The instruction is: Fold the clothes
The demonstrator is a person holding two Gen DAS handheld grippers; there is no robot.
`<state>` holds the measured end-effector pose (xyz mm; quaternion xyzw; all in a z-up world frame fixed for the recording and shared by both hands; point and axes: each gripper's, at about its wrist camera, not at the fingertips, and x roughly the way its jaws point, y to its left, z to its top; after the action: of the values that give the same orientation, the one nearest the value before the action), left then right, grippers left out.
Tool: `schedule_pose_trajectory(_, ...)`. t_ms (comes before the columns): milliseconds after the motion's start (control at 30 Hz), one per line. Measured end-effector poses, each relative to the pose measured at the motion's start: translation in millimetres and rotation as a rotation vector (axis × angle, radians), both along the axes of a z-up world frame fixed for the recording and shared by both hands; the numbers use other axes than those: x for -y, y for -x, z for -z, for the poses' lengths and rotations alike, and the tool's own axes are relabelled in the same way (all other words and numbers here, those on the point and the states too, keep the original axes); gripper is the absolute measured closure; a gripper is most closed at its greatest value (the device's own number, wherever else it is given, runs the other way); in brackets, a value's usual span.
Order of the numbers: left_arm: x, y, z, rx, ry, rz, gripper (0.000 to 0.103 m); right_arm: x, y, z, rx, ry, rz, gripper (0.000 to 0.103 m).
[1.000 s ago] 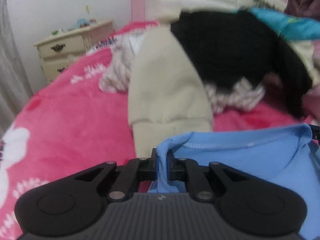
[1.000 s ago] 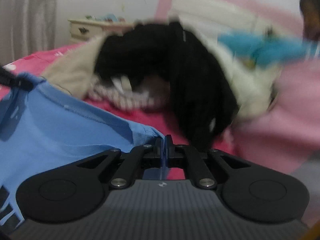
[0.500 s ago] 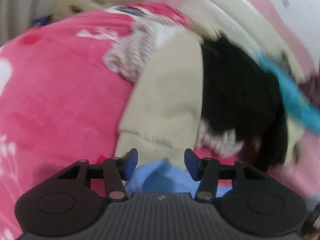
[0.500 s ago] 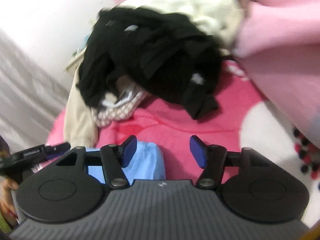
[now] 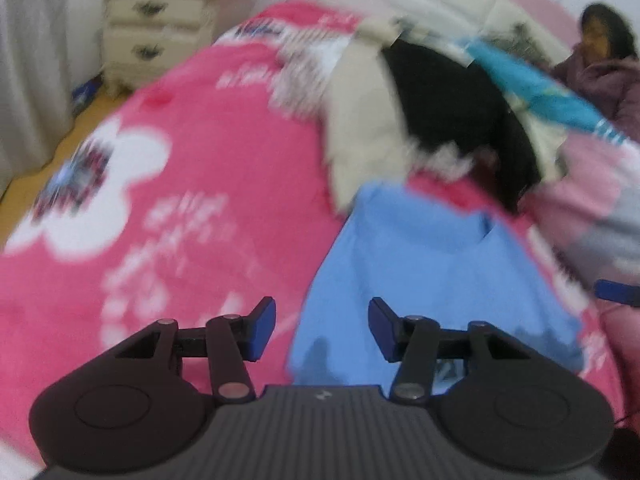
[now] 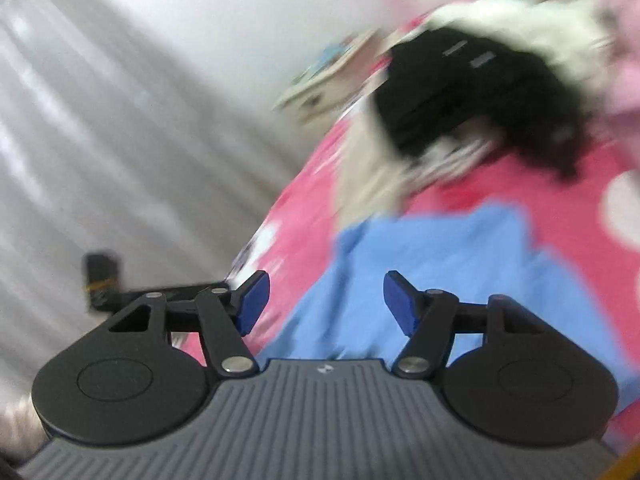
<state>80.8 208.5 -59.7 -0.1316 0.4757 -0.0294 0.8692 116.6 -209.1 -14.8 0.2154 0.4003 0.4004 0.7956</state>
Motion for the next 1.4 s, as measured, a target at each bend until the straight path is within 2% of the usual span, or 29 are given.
schedule_pose_trajectory(33,-3.9,5.5,11.4,-0.025,-0.001,-0.012,0.058,-17.7,11.8,1.5,0.023,0.034,-0.05,0.04)
schedule_pose_trajectory(100,-11.4,14.3,31.0,-0.051,0.012,-0.031,0.071,-57.3,38.1,6.7,0.102,0.141,-0.147,0.041)
schedule_pose_trajectory(167,-14.3,20.3,42.7,-0.06,0.028,-0.032,0.073,-99.4,64.3,16.7,0.193,0.254,-0.251,0.043)
schedule_pose_trajectory(267,-12.4,25.2,53.0,-0.076,0.045,0.015,0.082,-154.4,101.3,35.7,0.34,0.406,-0.391,0.05)
schedule_pose_trajectory(333,-6.1,27.2,57.5,-0.073,0.004,0.052,0.085,-187.0,116.6,51.0,0.418,0.481,-0.462,0.057)
schedule_pose_trajectory(367,-3.1,28.5,60.0,-0.069,-0.025,0.063,0.09,-201.2,121.7,58.3,0.445,0.512,-0.49,0.059)
schedule_pose_trajectory(433,0.0,31.1,65.7,-0.057,-0.058,0.066,0.094,-220.7,124.6,69.3,0.46,0.547,-0.519,0.068)
schedule_pose_trajectory(500,-0.1,33.8,68.1,-0.037,-0.049,0.037,0.099,-235.2,122.6,80.7,0.47,0.592,-0.529,0.074)
schedule_pose_trajectory(600,-2.2,36.4,66.0,-0.009,-0.03,-0.002,0.101,-249.0,118.7,95.4,0.484,0.657,-0.512,0.089)
schedule_pose_trajectory(667,-5.7,38.6,57.7,0.022,-0.028,-0.021,0.101,-249.7,115.9,91.6,0.465,0.642,-0.477,0.099)
schedule_pose_trajectory(867,-42.2,33.4,3.2,0.14,-0.002,-0.114,0.101,-240.7,101.5,50.6,0.416,0.504,-0.353,0.1)
schedule_pose_trajectory(967,-60.5,22.1,-20.7,0.19,-0.052,-0.137,0.101,-251.7,87.3,35.3,0.354,0.376,-0.317,0.1)
schedule_pose_trajectory(1067,-75.7,7.1,-33.6,0.205,-0.137,-0.153,0.101,-275.1,70.5,30.8,0.297,0.268,-0.29,0.1)
schedule_pose_trajectory(1233,-105.9,-27.4,-22.1,0.15,-0.309,-0.151,0.101,-327.3,43.4,51.0,0.187,0.152,-0.247,0.1)
schedule_pose_trajectory(1400,-125.5,-55.3,12.2,0.099,-0.415,-0.138,0.101,-374.1,28.7,86.8,0.085,0.122,-0.19,0.1)
